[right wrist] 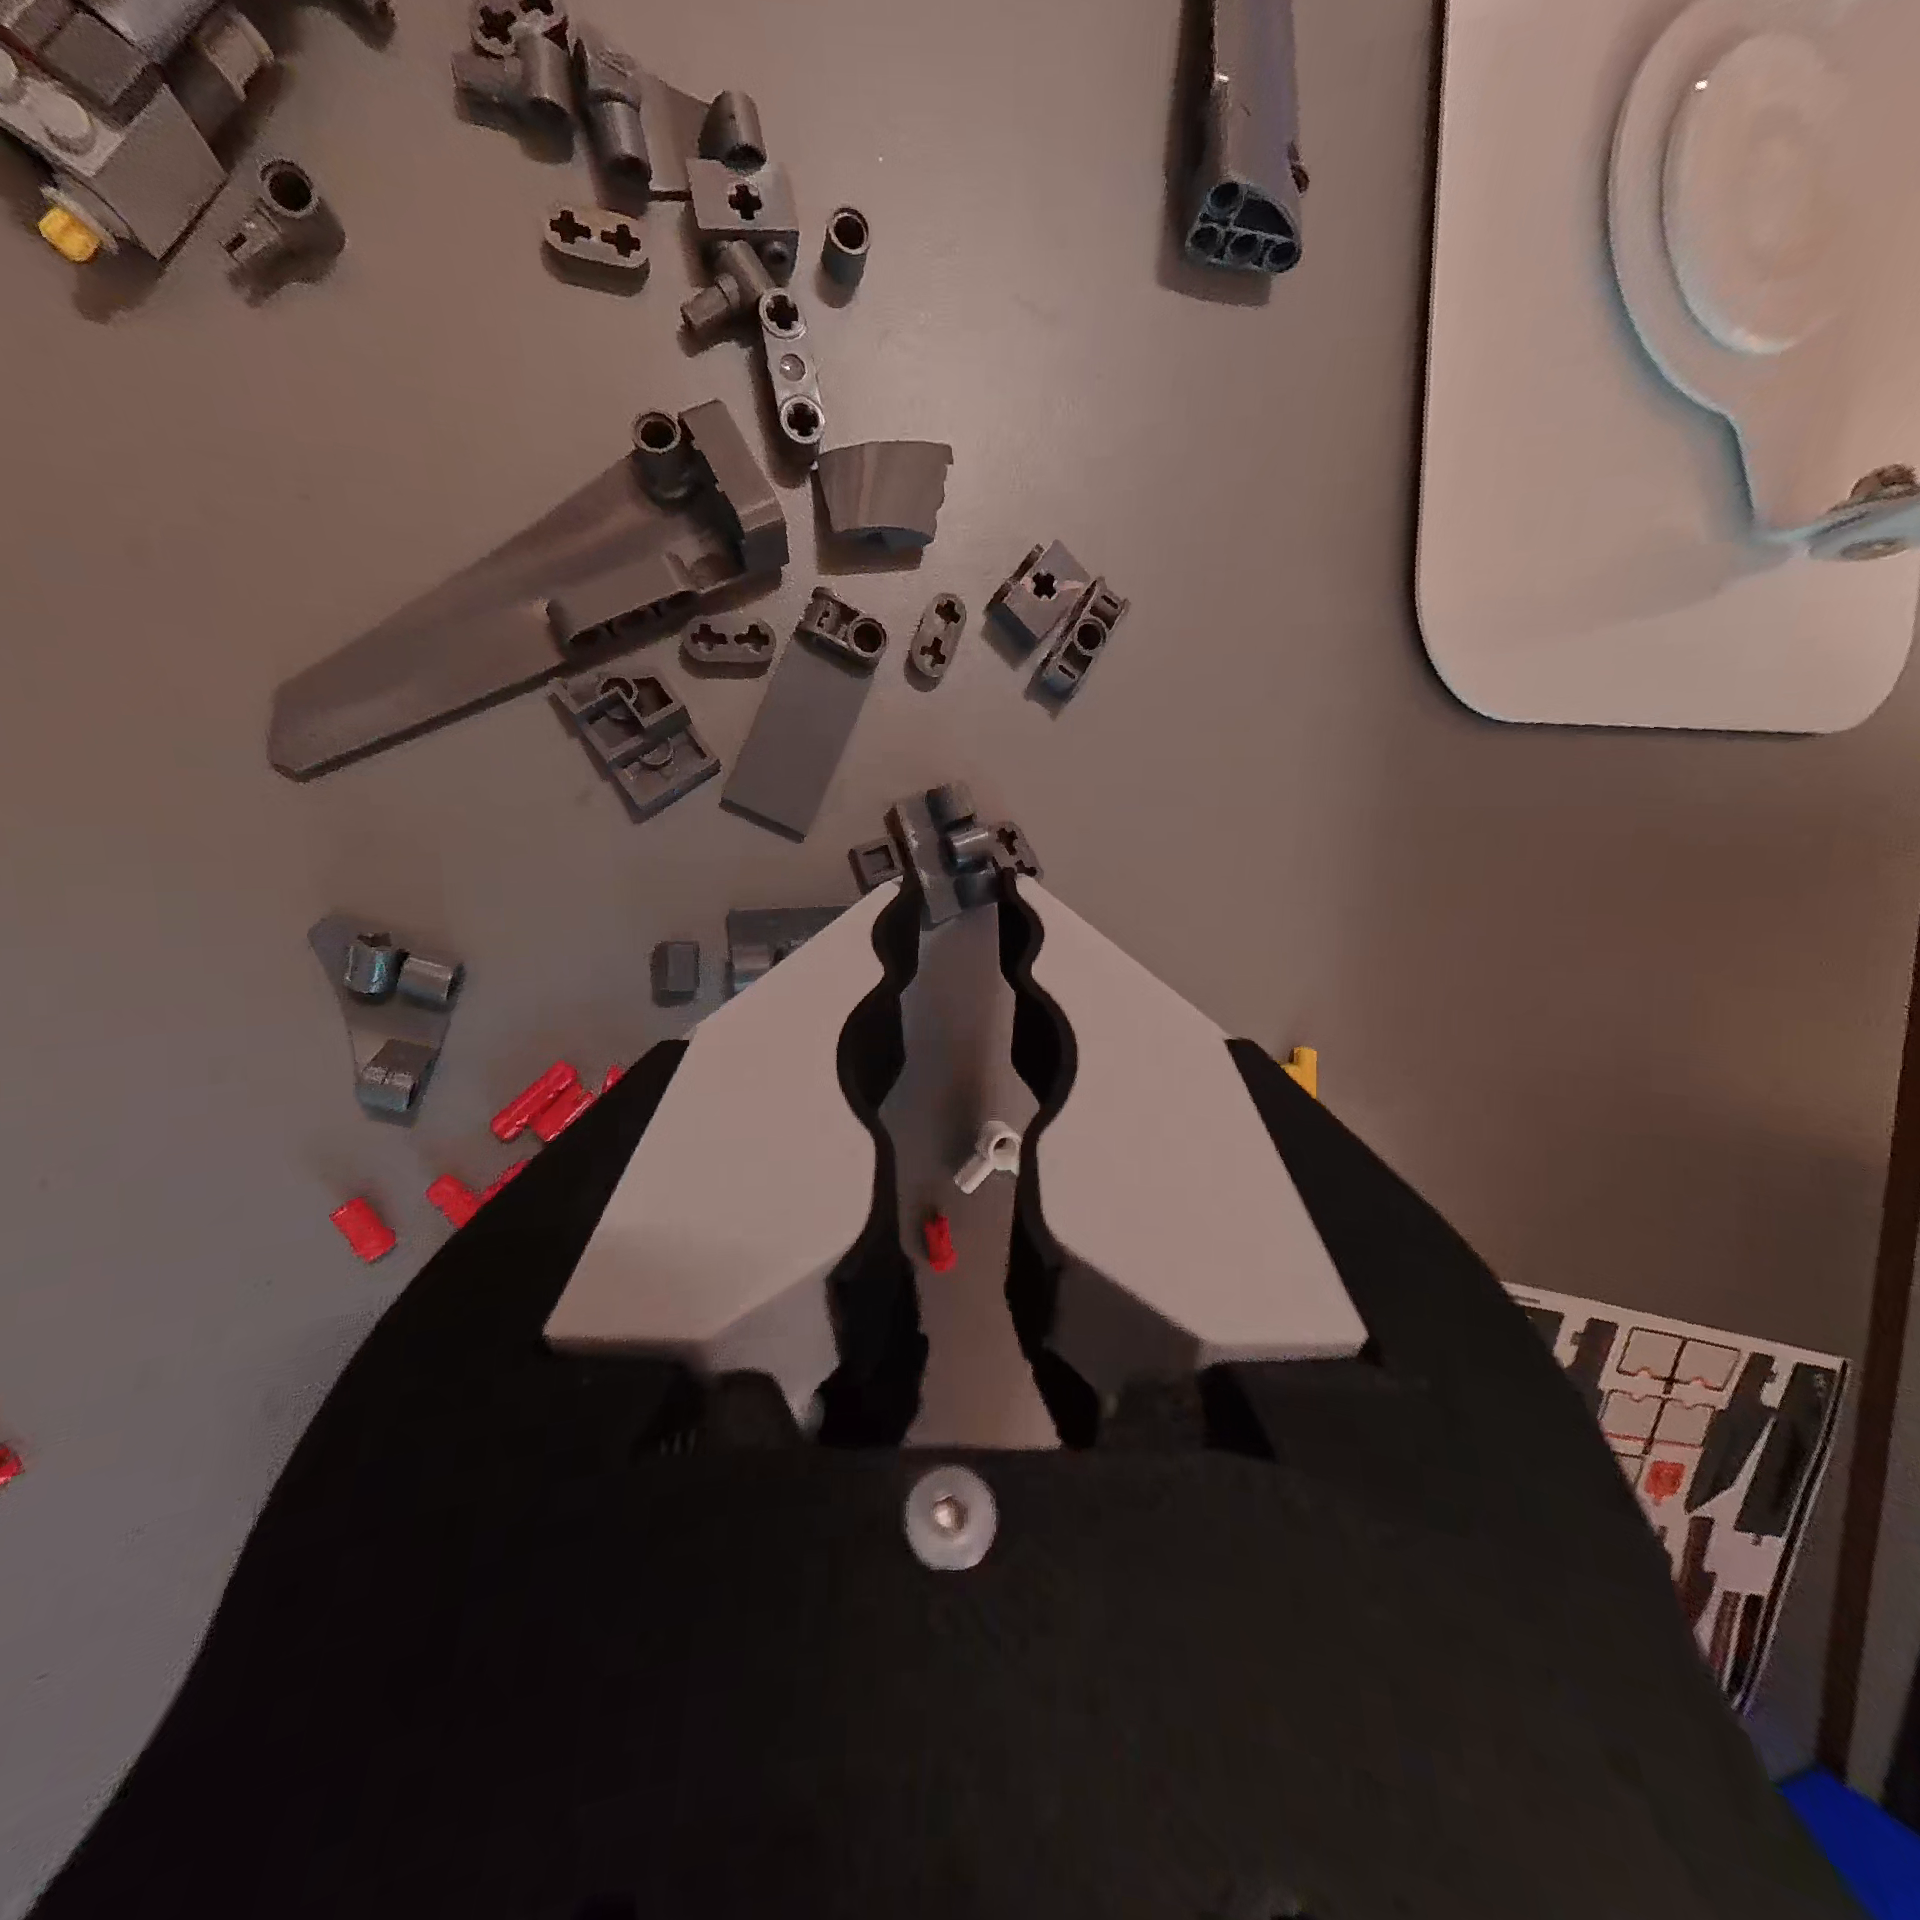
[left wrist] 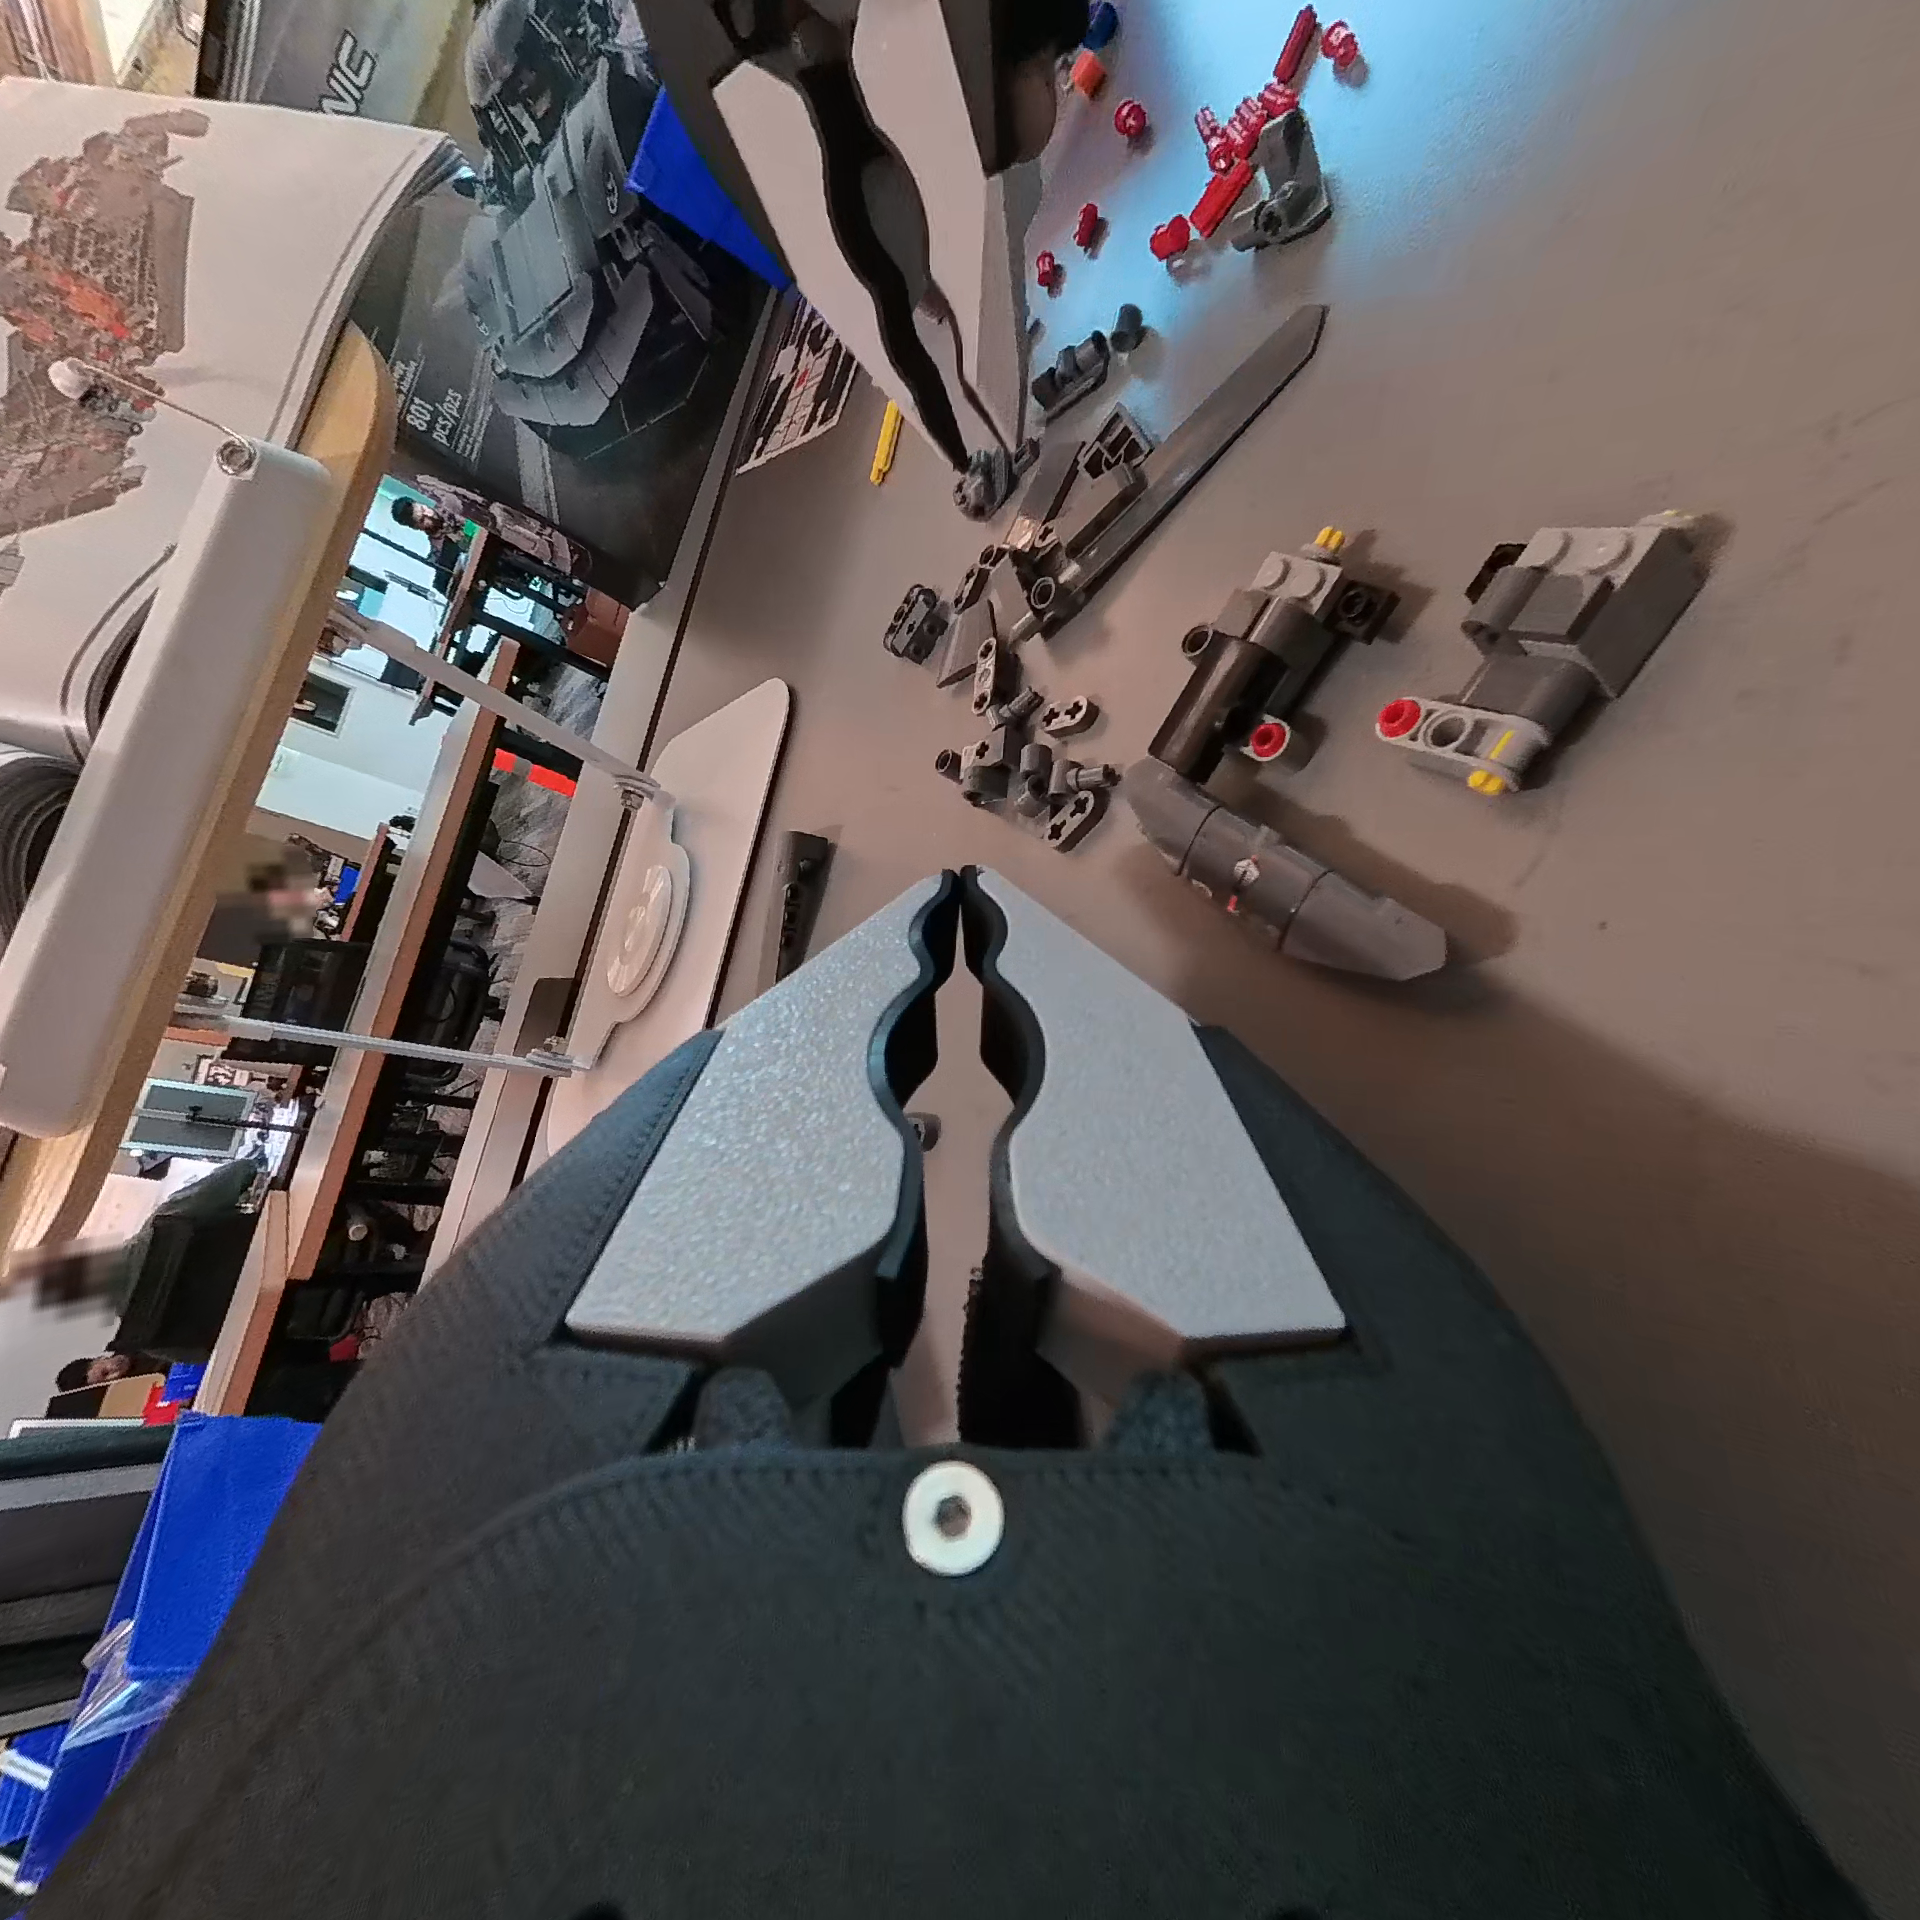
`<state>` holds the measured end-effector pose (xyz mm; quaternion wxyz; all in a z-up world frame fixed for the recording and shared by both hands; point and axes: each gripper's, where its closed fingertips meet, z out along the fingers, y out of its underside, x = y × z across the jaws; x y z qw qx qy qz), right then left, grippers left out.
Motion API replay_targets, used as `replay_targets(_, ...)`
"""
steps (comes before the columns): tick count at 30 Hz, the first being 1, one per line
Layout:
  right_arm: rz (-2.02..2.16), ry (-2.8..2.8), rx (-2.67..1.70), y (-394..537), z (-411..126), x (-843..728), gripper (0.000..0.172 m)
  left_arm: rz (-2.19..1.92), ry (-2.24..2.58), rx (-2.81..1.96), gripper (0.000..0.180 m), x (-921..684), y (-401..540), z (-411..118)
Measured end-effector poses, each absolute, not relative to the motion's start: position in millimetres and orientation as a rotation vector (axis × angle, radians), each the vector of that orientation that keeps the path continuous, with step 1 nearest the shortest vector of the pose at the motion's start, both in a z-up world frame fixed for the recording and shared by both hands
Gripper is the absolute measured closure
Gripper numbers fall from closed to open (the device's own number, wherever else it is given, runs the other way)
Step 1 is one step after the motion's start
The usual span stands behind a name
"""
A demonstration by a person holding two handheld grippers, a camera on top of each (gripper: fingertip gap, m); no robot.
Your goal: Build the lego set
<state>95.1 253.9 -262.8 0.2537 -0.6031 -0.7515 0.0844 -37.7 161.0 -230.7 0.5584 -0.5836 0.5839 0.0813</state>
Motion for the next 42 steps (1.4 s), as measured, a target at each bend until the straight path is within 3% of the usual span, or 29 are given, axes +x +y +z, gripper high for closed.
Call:
replay_targets(4, 0.210, -2.054, -1.612, 254.5, -262.2, 93.8, 0.161, 0.194, 1.377, -1.378, 0.180, -37.9, 161.6, -231.2)
replay_targets(6, 0.206, -2.027, -1.603, 256.9, -259.5, 92.7, 0.172, 0.198, 1.373, -1.375, 0.180, -38.2, 161.9, -230.3)
replay_targets(17, 0.158, -2.007, -1.567, 259.4, -257.6, 92.0, 0.172, 0.238, 1.371, -1.362, 0.180, -39.7, 164.6, -229.8)
replay_targets(23, 0.195, -2.014, -1.580, 258.6, -258.9, 89.8, 0.151, 0.225, 1.374, -1.367, 0.180, -39.1, 164.4, -230.7)
replay_targets(29, 0.346, -1.990, -1.715, 254.8, -260.7, 90.0, 0.149, 0.213, 1.379, -1.371, 0.180, -38.2, 163.6, -231.8)
replay_targets(35, 0.473, -1.930, -1.829, 254.7, -263.4, 89.7, 0.166, 0.208, 1.385, -1.376, 0.180, -37.6, 163.1, -233.6)
replay_targets(42, 0.565, -1.827, -1.846, 257.5, -262.7, 87.3, 0.167, 0.209, 1.381, -1.374, 0.180, -37.8, 163.2, -232.8)
